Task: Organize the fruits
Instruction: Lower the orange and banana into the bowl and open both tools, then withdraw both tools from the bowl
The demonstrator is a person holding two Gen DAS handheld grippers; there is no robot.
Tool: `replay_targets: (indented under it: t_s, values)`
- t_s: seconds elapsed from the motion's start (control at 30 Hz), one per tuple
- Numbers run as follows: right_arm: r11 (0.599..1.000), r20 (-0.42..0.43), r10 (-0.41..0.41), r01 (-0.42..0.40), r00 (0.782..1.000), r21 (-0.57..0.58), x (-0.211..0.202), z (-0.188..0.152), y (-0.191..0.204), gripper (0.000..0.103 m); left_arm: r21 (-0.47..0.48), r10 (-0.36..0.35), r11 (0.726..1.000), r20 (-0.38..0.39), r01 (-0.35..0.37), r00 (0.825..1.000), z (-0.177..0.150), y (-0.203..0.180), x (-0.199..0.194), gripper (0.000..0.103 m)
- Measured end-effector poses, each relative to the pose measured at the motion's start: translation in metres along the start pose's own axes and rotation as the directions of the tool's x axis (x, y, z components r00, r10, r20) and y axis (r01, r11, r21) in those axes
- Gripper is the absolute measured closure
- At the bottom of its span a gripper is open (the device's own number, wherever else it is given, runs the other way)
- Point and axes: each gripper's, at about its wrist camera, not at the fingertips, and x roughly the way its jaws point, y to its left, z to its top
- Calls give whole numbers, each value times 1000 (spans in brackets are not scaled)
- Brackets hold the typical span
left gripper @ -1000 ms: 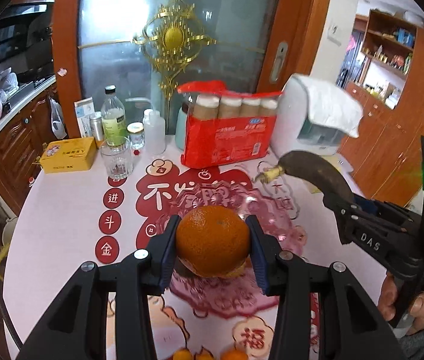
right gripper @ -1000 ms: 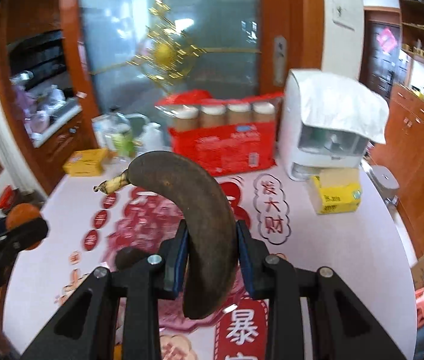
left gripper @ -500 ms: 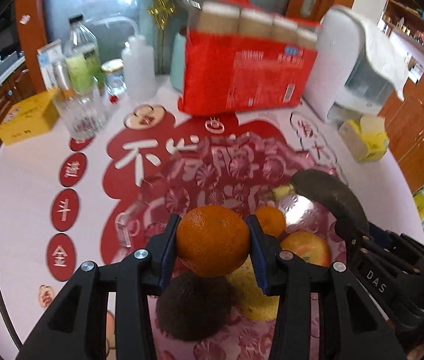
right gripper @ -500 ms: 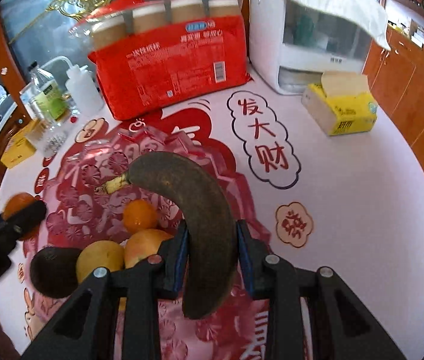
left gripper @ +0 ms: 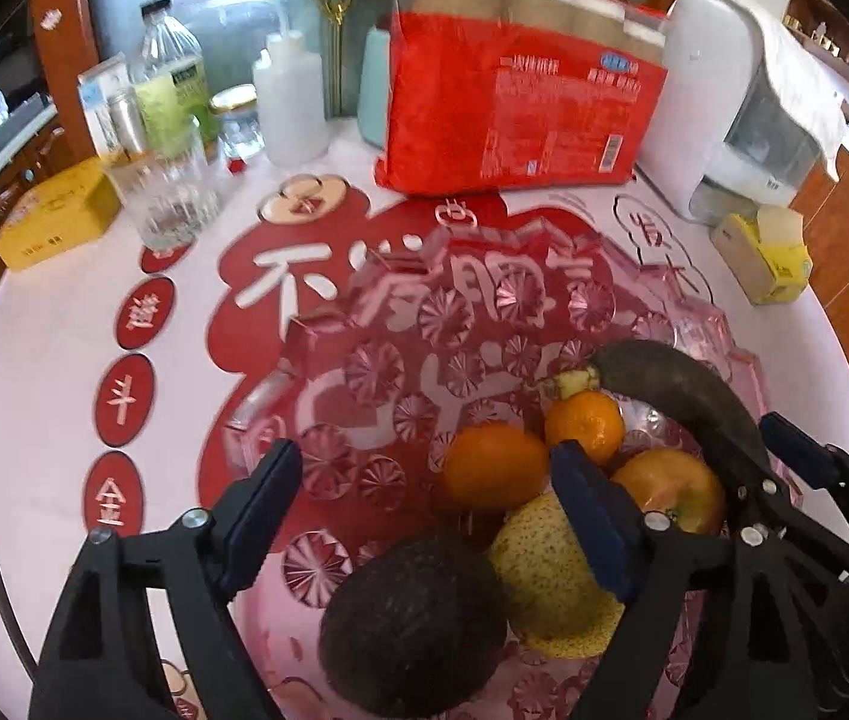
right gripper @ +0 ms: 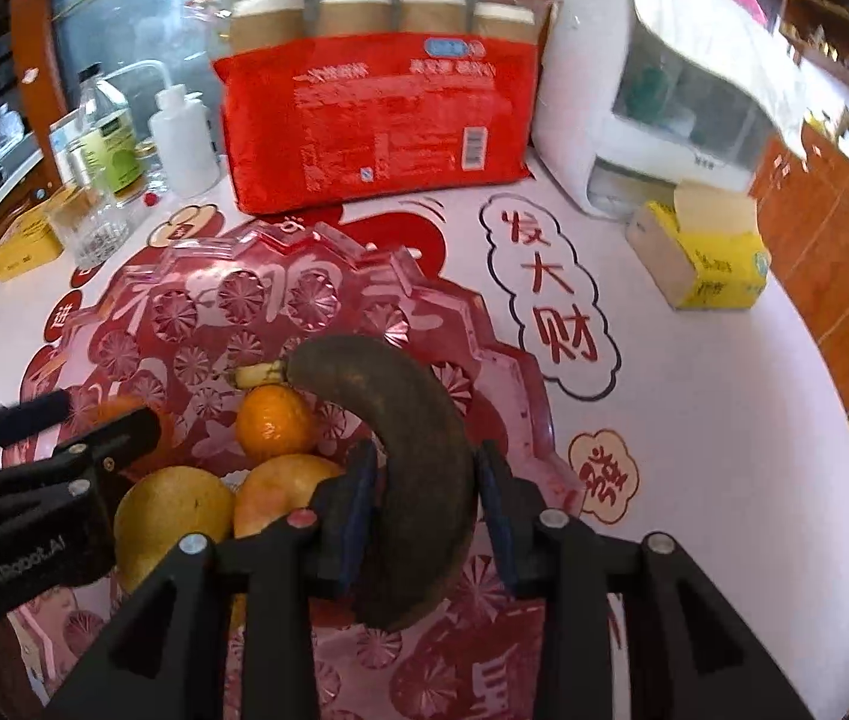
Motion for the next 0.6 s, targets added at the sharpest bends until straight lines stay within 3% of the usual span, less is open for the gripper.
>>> replay_targets:
  t_s: [0.1, 0.6]
  values:
    - [999, 28, 25, -25, 999, 22, -11, -2, -4, 49, -2, 10, 1000, 6, -10, 1000, -1, 2, -11, 17]
    - [986, 79, 130, -137, 988, 97, -75, -19, -18, 49, -51, -11, 999, 139, 18, 990, -19, 2, -112, 4]
